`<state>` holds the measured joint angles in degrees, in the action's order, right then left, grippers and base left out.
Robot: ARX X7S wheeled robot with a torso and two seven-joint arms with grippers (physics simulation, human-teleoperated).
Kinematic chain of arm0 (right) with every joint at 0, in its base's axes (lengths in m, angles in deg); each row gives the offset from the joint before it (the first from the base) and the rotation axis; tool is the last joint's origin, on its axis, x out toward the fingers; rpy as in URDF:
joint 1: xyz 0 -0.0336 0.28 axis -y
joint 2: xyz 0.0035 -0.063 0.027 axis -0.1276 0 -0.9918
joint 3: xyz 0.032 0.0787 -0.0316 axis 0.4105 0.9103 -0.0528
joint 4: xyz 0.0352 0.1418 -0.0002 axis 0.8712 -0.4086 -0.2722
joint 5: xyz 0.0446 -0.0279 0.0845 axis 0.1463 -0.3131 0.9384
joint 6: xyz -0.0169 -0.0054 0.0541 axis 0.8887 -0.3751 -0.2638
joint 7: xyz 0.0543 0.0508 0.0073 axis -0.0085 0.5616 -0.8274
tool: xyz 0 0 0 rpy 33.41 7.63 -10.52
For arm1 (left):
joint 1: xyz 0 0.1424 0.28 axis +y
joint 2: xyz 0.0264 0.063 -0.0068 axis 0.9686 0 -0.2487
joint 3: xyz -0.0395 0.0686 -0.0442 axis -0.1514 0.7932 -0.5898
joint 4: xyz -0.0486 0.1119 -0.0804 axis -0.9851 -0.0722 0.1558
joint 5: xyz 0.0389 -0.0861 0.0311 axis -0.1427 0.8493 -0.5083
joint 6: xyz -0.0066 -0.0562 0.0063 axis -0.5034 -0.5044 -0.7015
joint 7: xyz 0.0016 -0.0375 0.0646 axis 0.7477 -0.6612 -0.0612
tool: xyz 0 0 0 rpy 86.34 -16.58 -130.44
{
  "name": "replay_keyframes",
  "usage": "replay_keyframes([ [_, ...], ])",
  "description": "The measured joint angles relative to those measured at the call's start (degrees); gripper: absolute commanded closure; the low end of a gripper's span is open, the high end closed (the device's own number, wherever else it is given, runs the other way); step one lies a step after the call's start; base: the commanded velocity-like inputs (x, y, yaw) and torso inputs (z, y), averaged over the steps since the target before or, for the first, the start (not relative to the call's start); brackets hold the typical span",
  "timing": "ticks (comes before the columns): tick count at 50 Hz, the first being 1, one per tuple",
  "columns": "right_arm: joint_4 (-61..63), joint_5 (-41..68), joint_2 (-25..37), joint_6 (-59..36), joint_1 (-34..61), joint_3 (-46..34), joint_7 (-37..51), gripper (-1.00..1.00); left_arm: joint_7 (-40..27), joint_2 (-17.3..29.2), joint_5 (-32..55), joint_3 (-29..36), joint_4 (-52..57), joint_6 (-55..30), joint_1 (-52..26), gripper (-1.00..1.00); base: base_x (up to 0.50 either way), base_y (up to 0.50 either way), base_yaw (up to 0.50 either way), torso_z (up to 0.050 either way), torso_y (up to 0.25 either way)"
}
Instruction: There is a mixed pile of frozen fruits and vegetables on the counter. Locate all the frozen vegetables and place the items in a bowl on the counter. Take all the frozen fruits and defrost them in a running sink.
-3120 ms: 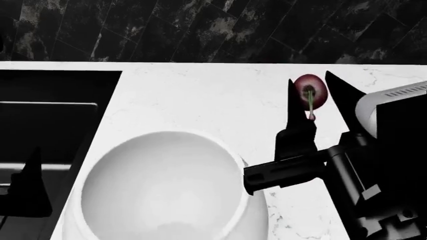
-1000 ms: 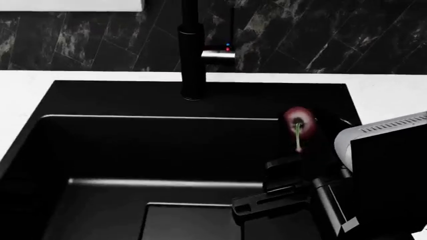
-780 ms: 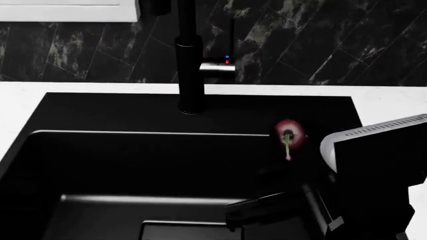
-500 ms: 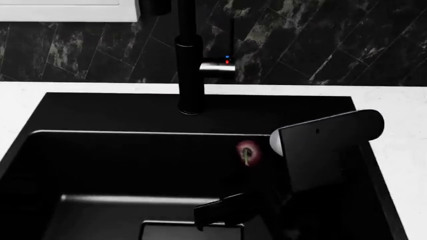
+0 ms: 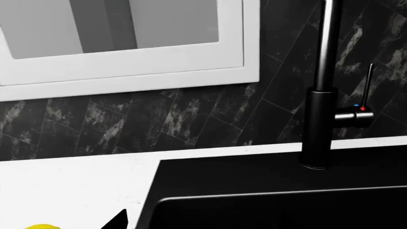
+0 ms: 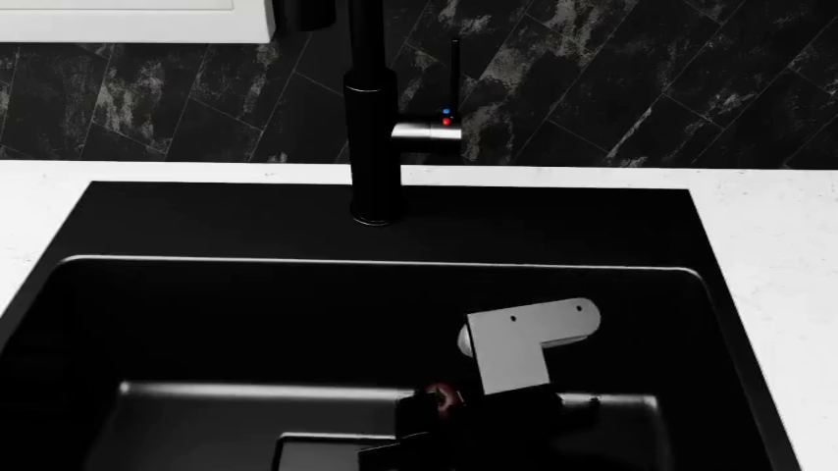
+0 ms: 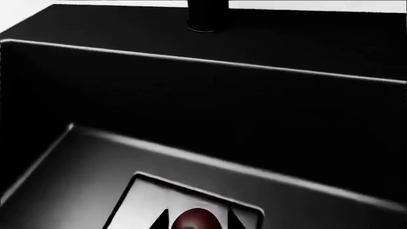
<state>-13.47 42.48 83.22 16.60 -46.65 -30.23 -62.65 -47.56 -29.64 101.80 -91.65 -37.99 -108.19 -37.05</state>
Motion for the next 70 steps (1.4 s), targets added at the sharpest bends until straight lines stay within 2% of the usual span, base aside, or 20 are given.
replay_keyframes([
  [10, -8.31, -3.49, -1.51, 4.19, -0.15, -3.17, -2.80, 1.00, -0.02, 0.25, 0.36, -0.23, -0.04, 0.31, 0.35, -1.00, 0.00, 0.00, 0.00, 0.000, 0.000],
  [11, -8.78, -3.69, -1.59, 4.47, -0.16, -3.34, -2.94, -1.00, -0.01, 0.30, 0.43, -0.32, 0.01, 0.32, 0.43, -1.00, 0.00, 0.00, 0.00, 0.000, 0.000],
  [20, -10.41, -4.85, -1.97, 5.67, 0.01, -3.96, -3.45, -1.00, -0.26, 0.38, 0.58, -0.12, -0.19, 0.46, 0.29, -1.00, 0.00, 0.00, 0.00, 0.000, 0.000],
  [27, -6.42, -4.70, -1.22, 5.81, -0.30, -3.20, -1.92, -1.00, -0.35, 0.53, 0.81, -0.13, -0.16, 0.57, 0.41, -1.00, 0.00, 0.00, 0.00, 0.000, 0.000],
  [37, 8.80, -4.21, 2.04, 4.88, -0.65, -1.21, 3.18, -1.00, -0.58, 0.57, 0.77, 0.42, -0.56, 1.00, 0.34, -1.00, 0.00, 0.00, 0.00, 0.000, 0.000],
  [54, 35.54, 2.35, 4.80, 0.36, -3.17, 6.85, 15.63, -1.00, -1.26, 0.42, 0.43, 1.75, -0.94, 1.91, 0.02, -1.00, 0.00, 0.00, 0.00, 0.000, 0.000],
  [70, 46.91, 7.31, 6.48, -2.64, -4.85, 12.26, 23.54, -1.00, -1.65, 0.55, 1.50, 1.88, -0.28, 1.64, -0.06, -1.00, -0.05, 0.08, 0.00, 0.000, 0.000],
])
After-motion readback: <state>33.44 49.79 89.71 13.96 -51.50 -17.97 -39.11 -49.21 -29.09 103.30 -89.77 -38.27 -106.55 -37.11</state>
